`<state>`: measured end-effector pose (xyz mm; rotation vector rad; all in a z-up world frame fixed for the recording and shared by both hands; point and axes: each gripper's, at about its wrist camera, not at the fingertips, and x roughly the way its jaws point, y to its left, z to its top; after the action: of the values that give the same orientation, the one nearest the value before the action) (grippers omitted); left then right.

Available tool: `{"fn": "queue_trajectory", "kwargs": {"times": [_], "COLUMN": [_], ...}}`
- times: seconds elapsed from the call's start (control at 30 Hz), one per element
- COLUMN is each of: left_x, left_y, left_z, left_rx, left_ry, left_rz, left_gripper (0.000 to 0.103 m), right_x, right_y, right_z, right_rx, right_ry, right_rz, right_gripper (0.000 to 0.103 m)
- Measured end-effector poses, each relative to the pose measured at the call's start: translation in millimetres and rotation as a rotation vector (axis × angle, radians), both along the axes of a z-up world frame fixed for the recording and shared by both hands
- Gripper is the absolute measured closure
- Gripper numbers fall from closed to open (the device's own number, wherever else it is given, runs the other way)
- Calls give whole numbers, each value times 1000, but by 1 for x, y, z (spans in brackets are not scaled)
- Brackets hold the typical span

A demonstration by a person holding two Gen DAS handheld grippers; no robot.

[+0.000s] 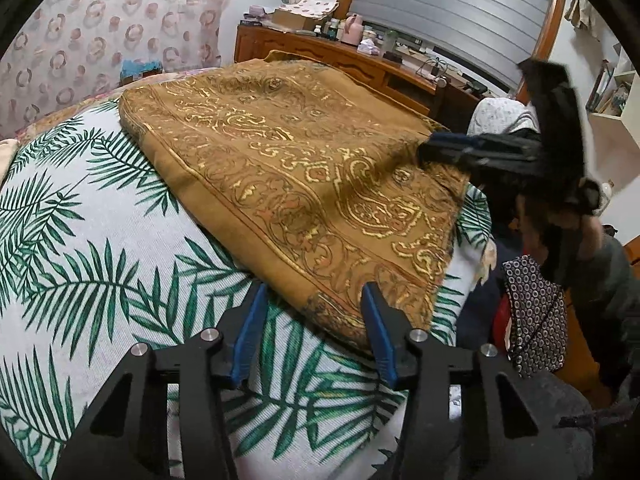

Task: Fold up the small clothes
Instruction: 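Grasp the folded shirt edge with the left tool and lift it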

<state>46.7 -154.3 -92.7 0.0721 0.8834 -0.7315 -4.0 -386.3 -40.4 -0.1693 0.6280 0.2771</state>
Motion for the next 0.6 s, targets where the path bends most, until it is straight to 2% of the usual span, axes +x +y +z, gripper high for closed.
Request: {"fn": "queue_trajectory", "kwargs": {"times": [0.17,0.4,0.43,0.47,0.5,0.53,0.6], "left_x": [-7,-17,-18,-19,-18,-16,-14], "left_y": [0,-12,-15,-17,-19,-20,-20], "left_z": [0,-1,-1,-1,-2,-1,1], "left_rx": [-14,-13,-8,-4,2,6,-11], "left_ry": [11,0,-5,-8,-11,-10,-10], "left_rz": [-15,-39,-50,-55,-56,-58,-57], "left_gripper": [55,55,59,66,82,92,96], "right_x": [11,3,2,3,3,3,7], "right_y": [-6,-15,-15,-13,-12,-10,4], "right_z": [-16,-21,-22,-23,-22,-22,-22], "right_rx": [-7,20,27,26,18,5,-18], "right_ry": [48,-4,-1,2,4,9,20], "right_rz": [-1,4,2,-1,-4,-7,-18], "right_gripper": [58,51,51,51,51,51,51]}}
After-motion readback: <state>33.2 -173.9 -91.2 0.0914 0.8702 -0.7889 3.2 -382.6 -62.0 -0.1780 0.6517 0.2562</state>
